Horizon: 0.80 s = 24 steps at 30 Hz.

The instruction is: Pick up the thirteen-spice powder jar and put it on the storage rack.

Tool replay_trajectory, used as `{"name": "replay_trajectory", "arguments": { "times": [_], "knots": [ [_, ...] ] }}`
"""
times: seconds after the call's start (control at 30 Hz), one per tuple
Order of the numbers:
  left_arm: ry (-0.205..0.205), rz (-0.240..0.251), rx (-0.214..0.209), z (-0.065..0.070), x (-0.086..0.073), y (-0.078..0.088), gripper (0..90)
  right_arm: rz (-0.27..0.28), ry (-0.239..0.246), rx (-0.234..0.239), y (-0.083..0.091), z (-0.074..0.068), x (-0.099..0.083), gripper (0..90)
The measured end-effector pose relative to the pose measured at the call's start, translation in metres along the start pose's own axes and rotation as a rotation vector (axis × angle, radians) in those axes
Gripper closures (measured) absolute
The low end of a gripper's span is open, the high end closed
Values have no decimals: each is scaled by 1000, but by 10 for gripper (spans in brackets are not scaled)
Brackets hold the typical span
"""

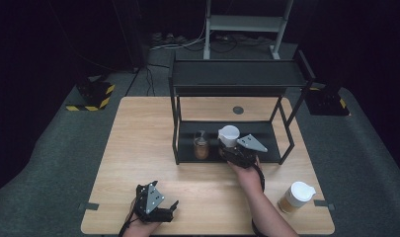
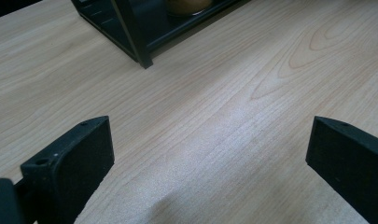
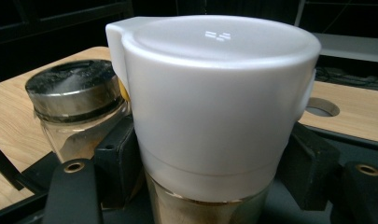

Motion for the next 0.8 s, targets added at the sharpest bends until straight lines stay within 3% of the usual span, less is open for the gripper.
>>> {"name": "replay_trajectory", "arguments": {
  "times": [0.8],
  "knots": [
    [-3,2,-1,0,0,0,12,-9,23,0,-10,-3,-6,301]
  ]
}}
Point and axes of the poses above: each handheld gripper's, and its own axes: y roughly backward along the jaws, x roughly out of its top, z roughly to its right, the point moved 7 cm from there along -y, roughly forward along the jaws, and after that the axes turned 3 degrees about z, right-handed, at the moved point
